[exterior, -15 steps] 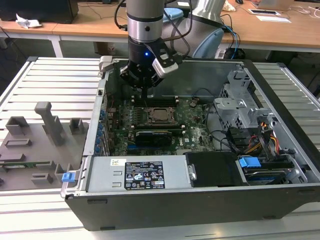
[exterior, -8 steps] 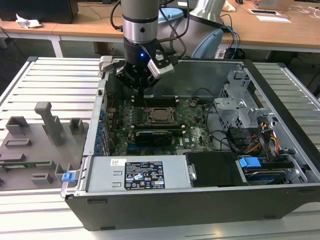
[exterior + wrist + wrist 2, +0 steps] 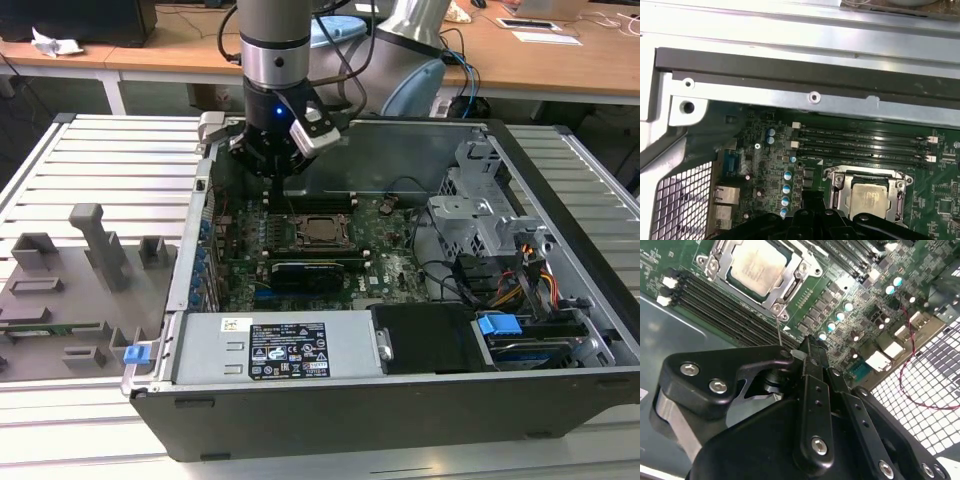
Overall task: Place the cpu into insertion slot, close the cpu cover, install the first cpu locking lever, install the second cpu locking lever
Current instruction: 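Install the first cpu locking lever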
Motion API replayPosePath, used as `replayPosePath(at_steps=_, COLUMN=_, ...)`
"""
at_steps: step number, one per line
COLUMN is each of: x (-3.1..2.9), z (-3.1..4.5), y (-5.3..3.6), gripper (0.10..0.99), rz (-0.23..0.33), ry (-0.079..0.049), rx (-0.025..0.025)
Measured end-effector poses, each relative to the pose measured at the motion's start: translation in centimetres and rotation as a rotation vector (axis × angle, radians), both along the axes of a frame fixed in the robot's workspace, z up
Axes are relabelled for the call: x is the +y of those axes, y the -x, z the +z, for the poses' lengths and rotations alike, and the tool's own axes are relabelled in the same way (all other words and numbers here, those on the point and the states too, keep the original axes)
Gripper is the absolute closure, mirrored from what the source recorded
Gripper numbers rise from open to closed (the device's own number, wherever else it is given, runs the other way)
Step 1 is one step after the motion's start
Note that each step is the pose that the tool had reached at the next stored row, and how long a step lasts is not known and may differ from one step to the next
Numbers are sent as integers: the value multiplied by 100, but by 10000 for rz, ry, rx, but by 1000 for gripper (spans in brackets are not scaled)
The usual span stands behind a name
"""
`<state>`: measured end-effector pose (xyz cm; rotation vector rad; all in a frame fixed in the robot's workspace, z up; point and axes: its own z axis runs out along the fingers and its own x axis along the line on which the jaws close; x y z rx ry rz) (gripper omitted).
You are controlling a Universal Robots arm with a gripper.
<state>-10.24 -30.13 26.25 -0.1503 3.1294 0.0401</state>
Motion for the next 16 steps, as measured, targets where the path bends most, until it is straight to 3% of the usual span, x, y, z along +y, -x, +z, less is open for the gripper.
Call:
replayPosePath(at_steps=6, x=96, z=-28, y=15, gripper=980, rz=-1, ry=1, rx=1)
replayPosePath(at_steps=10, x=101, z=-31, y=-18, gripper=980, rz=-1, ry=-1, rx=-1)
replayPosePath(at_steps=13, x=101, z=-33, y=-83, gripper=980, rz=-2, ry=0, rx=1)
replayPosePath(at_steps=16, x=101, z=-34, y=-216, gripper=980, rz=-2, ry=0, rx=12)
